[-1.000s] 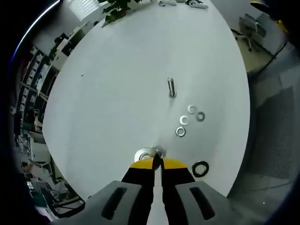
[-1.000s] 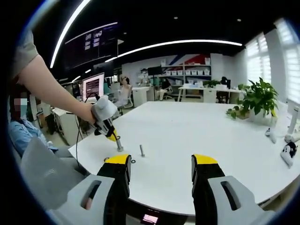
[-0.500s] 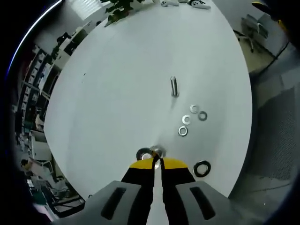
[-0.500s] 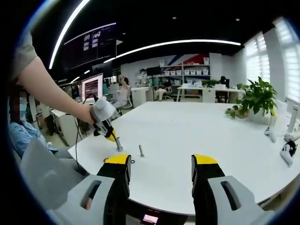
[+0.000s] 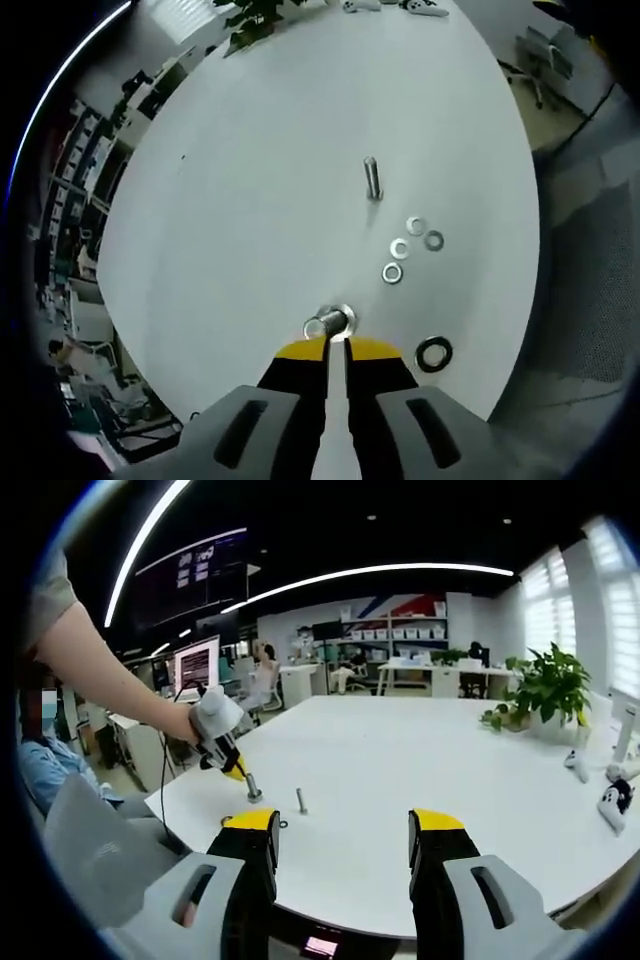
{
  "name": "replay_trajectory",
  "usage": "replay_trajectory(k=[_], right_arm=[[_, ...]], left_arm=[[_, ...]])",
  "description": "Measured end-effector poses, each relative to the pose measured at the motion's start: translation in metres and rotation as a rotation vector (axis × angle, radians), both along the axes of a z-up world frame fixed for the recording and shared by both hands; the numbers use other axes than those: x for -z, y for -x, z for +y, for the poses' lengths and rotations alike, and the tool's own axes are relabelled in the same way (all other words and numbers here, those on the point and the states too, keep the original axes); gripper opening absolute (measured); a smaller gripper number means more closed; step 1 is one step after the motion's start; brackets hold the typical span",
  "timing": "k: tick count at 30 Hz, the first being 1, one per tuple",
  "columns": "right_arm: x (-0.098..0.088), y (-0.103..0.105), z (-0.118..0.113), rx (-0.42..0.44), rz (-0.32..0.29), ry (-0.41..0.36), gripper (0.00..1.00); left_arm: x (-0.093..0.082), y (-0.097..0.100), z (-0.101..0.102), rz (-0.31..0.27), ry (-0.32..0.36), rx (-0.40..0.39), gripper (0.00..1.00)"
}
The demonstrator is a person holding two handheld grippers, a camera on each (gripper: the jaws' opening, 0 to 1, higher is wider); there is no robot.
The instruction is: Place the washer onto the threaded stud by aligning its center hole with the stud, sliding it down to the base, and recovering from edge contact or off-axis alignment until the washer reaches the visible bottom stop.
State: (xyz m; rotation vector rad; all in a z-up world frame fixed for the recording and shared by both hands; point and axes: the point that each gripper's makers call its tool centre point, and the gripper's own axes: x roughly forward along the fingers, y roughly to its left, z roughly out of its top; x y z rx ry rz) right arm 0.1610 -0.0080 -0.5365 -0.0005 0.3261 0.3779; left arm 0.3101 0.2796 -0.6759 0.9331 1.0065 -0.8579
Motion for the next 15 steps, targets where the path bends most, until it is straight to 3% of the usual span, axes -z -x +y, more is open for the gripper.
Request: replay_trajectory(k=[15], right_arm=[[0.001, 0.0, 0.002, -0.01, 0.003, 0.009, 0.54]], left_arm=[[0.008, 0.014, 0.006, 0.028, 0.015, -0.034, 0.05]])
